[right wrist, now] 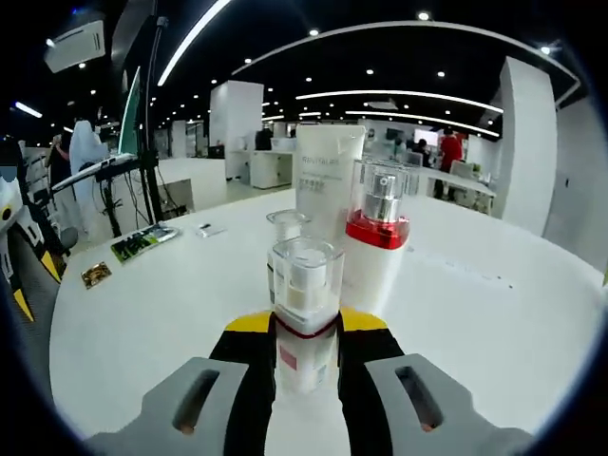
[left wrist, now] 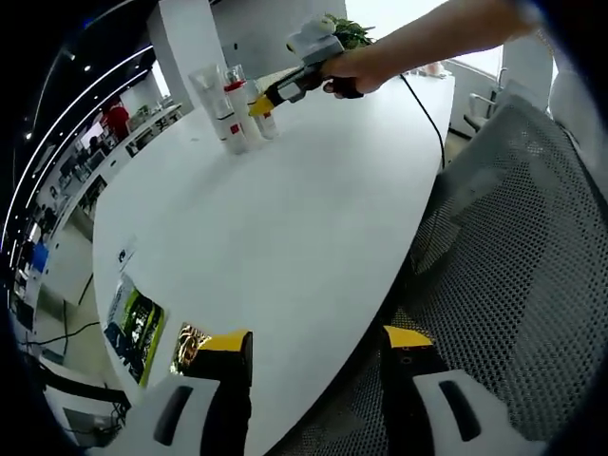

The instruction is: Arrange the skincare products in the storage area until every visible bottle or jar stands upright without overlapping.

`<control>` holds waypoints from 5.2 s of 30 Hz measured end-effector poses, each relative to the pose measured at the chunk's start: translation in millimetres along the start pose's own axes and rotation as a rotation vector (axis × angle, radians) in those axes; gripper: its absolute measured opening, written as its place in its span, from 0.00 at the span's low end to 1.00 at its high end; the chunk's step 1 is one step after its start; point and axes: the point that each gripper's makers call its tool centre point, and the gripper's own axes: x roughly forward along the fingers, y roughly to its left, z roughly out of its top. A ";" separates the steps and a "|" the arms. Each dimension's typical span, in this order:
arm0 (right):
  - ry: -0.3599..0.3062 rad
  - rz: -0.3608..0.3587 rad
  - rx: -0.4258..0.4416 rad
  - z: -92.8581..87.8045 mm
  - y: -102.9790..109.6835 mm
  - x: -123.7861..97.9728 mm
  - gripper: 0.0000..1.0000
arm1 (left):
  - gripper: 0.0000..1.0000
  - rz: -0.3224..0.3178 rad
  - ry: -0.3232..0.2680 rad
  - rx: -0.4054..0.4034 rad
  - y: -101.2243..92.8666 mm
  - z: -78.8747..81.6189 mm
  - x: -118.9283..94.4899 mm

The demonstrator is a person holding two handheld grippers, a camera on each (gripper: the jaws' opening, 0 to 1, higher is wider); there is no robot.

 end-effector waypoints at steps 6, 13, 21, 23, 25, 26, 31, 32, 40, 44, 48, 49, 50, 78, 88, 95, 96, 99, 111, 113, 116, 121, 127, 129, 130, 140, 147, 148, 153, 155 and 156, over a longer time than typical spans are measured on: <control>-0.019 -0.003 0.010 -1.2 -3.8 3.4 0.22 | 0.55 0.002 0.009 -0.002 0.7 -2.0 0.6; -0.047 0.005 0.001 -0.6 -5.0 3.6 0.22 | 0.55 0.001 0.017 -0.002 0.4 -3.2 1.0; -0.038 0.006 0.006 0.0 -5.7 3.9 0.23 | 0.55 0.001 0.025 0.002 0.1 -4.5 1.4; -0.016 -0.006 0.007 -3.6 -7.1 3.1 0.24 | 0.55 0.002 0.026 0.001 0.6 -4.9 1.6; -0.008 -0.010 0.015 -6.1 -7.0 2.3 0.27 | 0.55 0.006 0.028 0.003 1.3 -5.1 1.4; -0.008 -0.010 0.020 -6.6 -6.8 1.9 0.28 | 0.55 0.010 0.029 0.003 2.0 -5.4 1.3; 0.018 -0.018 0.025 -14.0 -6.4 -2.0 0.30 | 0.55 0.029 0.030 -0.001 5.6 -6.1 0.6; 0.038 -0.026 0.054 -18.3 -6.7 -3.6 0.30 | 0.55 0.032 0.030 -0.003 6.3 -6.2 0.4; 0.070 -0.058 0.127 -24.8 -8.8 -4.4 0.31 | 0.55 0.049 0.029 -0.006 10.0 -6.2 -0.3; 0.074 -0.059 0.126 -23.5 -7.3 -3.3 0.28 | 0.54 0.046 0.032 -0.002 9.0 -6.6 0.0; 0.083 -0.046 0.116 -21.9 -4.2 -1.7 0.22 | 0.54 0.054 0.034 -0.009 10.5 -7.6 -0.3; 0.085 -0.044 0.118 -21.9 -3.8 -1.1 0.21 | 0.54 0.056 0.032 -0.011 11.0 -7.2 -0.5; 0.087 -0.051 0.115 -22.1 -5.2 -0.4 0.21 | 0.54 0.057 0.030 -0.012 11.4 -6.9 -0.6; 0.136 -0.091 0.166 -30.3 -14.2 -5.7 0.21 | 0.53 0.037 0.031 -0.013 7.1 -6.9 0.7; 0.128 -0.090 0.163 -27.1 -15.4 -3.5 0.16 | 0.53 0.031 0.040 -0.007 6.6 -8.4 0.9; 0.137 -0.077 0.132 -26.3 -16.4 -2.4 0.15 | 0.53 0.034 0.041 -0.008 7.1 -8.7 1.1; 0.140 -0.076 0.127 -26.4 -16.4 -2.4 0.15 | 0.53 0.035 0.040 -0.008 7.2 -8.6 0.9; 0.147 -0.073 0.112 -26.2 -16.4 -3.0 0.14 | 0.53 0.035 0.039 -0.008 7.4 -8.5 0.7; 0.143 -0.085 0.097 -21.5 -17.0 -22.1 0.15 | 0.53 0.038 0.034 -0.005 7.6 -6.9 0.0; 0.117 -0.086 0.101 -15.7 -11.7 -28.6 0.16 | 0.53 0.038 0.033 -0.007 7.7 -6.6 -0.1; 0.093 -0.086 0.106 -11.1 -3.6 -38.6 0.16 | 0.53 0.040 0.033 -0.005 7.9 -6.3 -0.2; 0.071 -0.080 0.114 -9.2 9.6 -60.3 0.17 | 0.53 0.049 0.025 0.004 8.8 -4.7 -0.9; 0.024 -0.097 0.145 2.7 11.5 -82.2 0.19 | 0.53 0.074 -0.002 0.006 12.5 0.3 -4.4; -0.006 -0.107 0.162 13.4 15.1 -90.6 0.21 | 0.53 0.080 -0.005 0.006 13.4 0.7 -5.4; -0.016 -0.104 0.164 17.4 18.1 -93.3 0.21 | 0.53 0.083 -0.011 0.009 14.0 1.4 -5.8; -0.103 0.030 0.208 53.8 102.8 -118.4 0.25 | 0.52 0.055 -0.098 -0.105 16.8 14.6 -13.0; -0.160 0.140 0.197 77.7 172.5 -131.6 0.30 | 0.47 0.015 -0.202 -0.293 40.8 27.7 -24.8; -0.155 0.162 0.179 77.8 183.5 -132.5 0.32 | 0.46 0.008 -0.211 -0.342 46.6 28.0 -25.8; -0.131 0.209 0.142 71.4 210.3 -136.7 0.42 | 0.46 0.021 -0.272 -0.466 74.3 32.5 -33.1; -0.109 0.223 0.133 65.4 216.5 -138.4 0.46 | 0.46 0.037 -0.281 -0.492 86.0 33.5 -34.6; -0.105 0.224 0.136 64.4 217.3 -138.5 0.48 | 0.46 0.037 -0.283 -0.507 89.7 33.5 -35.6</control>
